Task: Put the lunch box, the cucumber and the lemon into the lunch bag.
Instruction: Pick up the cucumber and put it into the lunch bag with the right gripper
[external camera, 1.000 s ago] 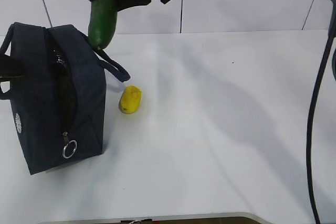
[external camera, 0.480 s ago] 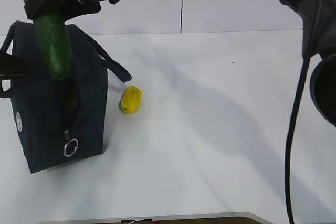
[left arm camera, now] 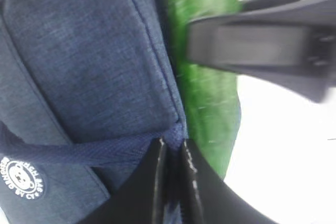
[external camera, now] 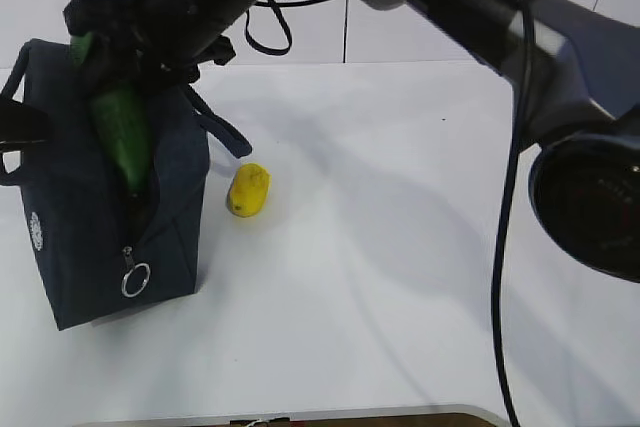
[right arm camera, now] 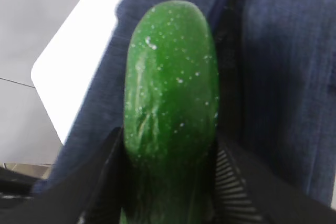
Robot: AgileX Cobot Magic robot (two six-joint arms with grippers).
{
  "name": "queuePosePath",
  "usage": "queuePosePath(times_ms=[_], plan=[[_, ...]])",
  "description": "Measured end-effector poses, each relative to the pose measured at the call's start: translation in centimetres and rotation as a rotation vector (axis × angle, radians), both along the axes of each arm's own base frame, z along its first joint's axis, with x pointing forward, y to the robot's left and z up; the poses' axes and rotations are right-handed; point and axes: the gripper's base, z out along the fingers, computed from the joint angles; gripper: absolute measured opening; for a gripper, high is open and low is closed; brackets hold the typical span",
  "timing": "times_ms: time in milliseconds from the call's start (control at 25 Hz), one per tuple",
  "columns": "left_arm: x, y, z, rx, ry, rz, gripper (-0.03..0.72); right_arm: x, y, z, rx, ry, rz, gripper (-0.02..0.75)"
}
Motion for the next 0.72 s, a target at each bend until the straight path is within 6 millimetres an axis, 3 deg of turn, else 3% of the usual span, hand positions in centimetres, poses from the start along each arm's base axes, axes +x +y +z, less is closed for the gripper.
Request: queuePosePath(times_ms=[120,440,720], plan=[[0.0,0.0,0.0,0.000,0.000,0.000,0.007,0.2,0.2,-1.1,-0.009,0.017,0.002,0.361],[0.0,0.0,0.0,-0.003,0.001,-0.001,0.007,0.4,0.2,-1.5,-0.028,0.011,-0.002,0.468],[0.0,-0.1,0.1,-0.015,0.001,0.004,0.007,0.5,-0.3,-1.9,-0.103,-0.006,0.003,0.475]])
